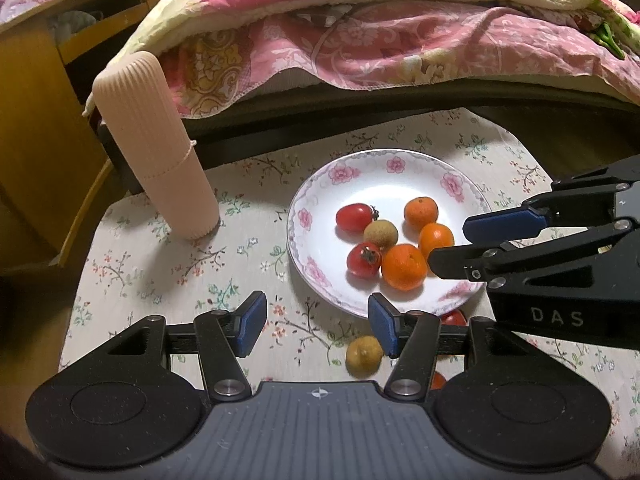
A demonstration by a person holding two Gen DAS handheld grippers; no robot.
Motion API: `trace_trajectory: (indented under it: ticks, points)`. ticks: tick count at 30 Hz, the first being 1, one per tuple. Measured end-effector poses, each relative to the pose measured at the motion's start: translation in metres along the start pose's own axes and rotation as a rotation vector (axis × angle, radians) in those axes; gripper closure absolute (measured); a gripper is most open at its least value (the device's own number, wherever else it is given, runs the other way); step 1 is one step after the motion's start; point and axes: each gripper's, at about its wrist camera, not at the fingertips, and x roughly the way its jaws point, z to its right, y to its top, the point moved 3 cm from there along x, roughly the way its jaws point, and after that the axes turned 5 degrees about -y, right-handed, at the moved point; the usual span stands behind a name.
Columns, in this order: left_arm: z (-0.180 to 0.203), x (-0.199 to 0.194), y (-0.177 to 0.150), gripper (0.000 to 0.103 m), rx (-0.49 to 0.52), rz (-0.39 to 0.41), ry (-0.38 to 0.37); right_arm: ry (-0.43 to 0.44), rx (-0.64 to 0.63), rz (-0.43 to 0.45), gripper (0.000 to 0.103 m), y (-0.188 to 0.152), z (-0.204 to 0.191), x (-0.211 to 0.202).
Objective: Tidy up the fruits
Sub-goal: 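Withdraw both tools from the plate toward the remaining fruits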
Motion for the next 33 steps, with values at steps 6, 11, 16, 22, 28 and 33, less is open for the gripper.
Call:
trace_trajectory:
  ticks: [6, 11, 16, 22, 28, 33]
  points:
    - [0.001, -0.006, -0.012, 0.039, 0.01, -0.015, -0.004, 0.024, -0.016, -0.015, 0.07, -0.009, -0.008, -0.006]
    - [0.011, -0.016, -0.023, 0.026, 0.046, -0.015, -0.058, 0.072, -0.016, -0.014, 0.069, -0.014, -0.017, -0.014]
    - [0.02, -0.019, -0.035, 0.026, 0.104, -0.035, -0.065, 0.086, -0.06, -0.013, 0.066, -0.024, -0.029, -0.021]
    - [0.003, -0.014, -0.056, 0.026, 0.054, -0.089, -0.066, 0.072, -0.034, -0.032, 0.066, -0.037, -0.02, -0.026]
    - [0.002, -0.019, -0.069, 0.025, 0.046, -0.107, -0.098, 0.071, -0.038, -0.083, 0.066, -0.057, -0.023, -0.024]
    - [0.005, -0.017, -0.07, 0.025, 0.066, -0.122, -0.118, 0.093, -0.068, -0.095, 0.066, -0.062, -0.033, -0.02]
